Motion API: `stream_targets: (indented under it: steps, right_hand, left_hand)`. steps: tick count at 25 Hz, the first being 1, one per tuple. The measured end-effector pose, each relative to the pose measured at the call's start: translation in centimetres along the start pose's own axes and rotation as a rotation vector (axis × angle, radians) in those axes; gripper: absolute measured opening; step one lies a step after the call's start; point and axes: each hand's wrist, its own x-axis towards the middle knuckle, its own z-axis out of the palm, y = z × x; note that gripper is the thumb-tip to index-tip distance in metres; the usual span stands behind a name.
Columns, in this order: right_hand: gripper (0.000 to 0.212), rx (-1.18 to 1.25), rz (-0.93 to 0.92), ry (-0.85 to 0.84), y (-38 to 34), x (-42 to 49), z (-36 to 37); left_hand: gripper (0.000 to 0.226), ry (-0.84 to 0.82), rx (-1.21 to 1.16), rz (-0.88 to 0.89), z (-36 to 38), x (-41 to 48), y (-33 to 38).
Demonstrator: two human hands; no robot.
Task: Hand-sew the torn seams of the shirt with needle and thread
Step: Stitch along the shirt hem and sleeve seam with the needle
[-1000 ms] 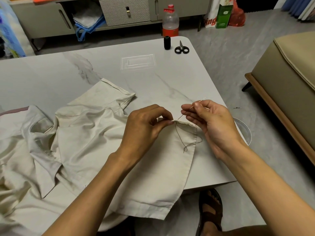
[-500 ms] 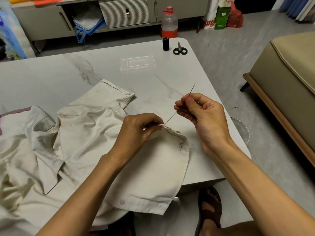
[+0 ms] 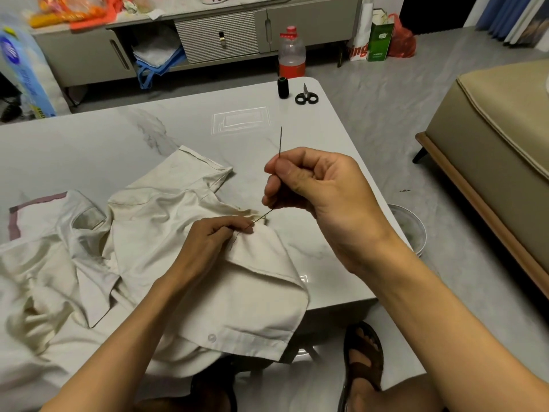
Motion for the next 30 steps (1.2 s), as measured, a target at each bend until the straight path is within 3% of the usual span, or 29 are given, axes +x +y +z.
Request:
stream_targets:
  steps: [10, 18, 30]
  right_hand:
    - [0.010, 0.354, 0.138, -0.088, -2.2, -0.8, -0.6]
    - [0.013, 0.265, 0.105, 0.027, -2.2, -0.9, -0.3]
    - [0.014, 0.184, 0.036, 0.098, -3.5, -2.3, -0.4]
  left_hand:
    - [0.046, -0.077, -0.087, -0.066, -0.4, -0.2, -0.1]
    - [0.016, -0.060, -0.033, -0.185, -1.0, -0.8, 0.2]
    - [0.022, -0.001, 0.167, -0.176, -0.3, -1.2, 0.9]
